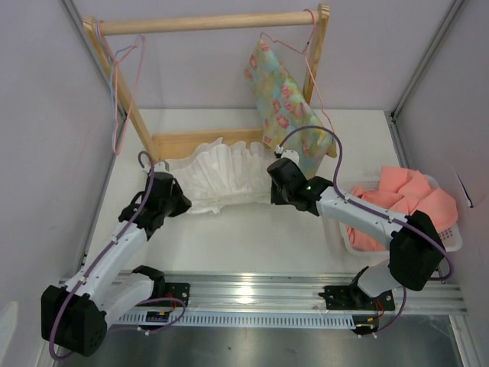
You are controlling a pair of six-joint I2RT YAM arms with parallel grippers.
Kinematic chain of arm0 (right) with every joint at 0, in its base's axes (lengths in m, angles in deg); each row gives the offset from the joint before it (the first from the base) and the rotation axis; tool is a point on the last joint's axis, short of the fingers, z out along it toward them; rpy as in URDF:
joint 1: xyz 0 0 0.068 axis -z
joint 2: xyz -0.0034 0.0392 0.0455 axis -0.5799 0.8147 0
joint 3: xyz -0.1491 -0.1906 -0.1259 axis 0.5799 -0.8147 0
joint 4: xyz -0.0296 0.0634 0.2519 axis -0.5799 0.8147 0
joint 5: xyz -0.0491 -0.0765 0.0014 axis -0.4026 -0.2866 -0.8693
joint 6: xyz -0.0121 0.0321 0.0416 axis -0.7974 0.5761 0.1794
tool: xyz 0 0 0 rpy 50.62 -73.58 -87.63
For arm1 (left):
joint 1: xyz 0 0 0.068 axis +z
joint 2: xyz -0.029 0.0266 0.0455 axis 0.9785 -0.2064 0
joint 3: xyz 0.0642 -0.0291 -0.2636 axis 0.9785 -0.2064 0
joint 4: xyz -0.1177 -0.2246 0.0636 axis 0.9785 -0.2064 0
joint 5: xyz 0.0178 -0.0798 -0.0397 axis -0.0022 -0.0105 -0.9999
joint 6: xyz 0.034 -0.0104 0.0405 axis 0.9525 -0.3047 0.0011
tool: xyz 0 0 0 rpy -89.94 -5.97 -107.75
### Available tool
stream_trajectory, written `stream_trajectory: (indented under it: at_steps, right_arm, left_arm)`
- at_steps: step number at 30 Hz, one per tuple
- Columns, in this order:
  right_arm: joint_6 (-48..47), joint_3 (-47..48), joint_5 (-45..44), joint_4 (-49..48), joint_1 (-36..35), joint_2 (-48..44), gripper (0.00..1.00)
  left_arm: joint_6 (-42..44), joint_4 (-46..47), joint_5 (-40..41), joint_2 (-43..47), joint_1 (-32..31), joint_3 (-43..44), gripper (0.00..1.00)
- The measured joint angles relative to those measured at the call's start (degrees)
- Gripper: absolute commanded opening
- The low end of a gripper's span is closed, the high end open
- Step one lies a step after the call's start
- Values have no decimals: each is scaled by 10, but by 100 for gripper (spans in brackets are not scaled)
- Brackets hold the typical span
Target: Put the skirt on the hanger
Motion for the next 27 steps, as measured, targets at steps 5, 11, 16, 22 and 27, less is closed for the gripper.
stream_trajectory:
  at_steps: [5,11,16,22,27]
  right_arm:
    - [25,-57,0,-6,-16,1,1]
    - [35,-77,1,-26,-16,21,3]
    - [34,-78,-2,-40,-16,58,0]
    - [34,-77,-5,-29,-22,75,0]
    - [35,-82,-11,-2,-39,68,0]
  left_arm:
    - [-55,6,-19,1,-1,-64,0]
    - [-68,47,-28,-41,-3,-85,0]
    - [-52,64,-18,-73,-18,-85,0]
    - [-42,59,0,-73,-38,-85,0]
    - [-51,30,36,-68,-89,-86,0]
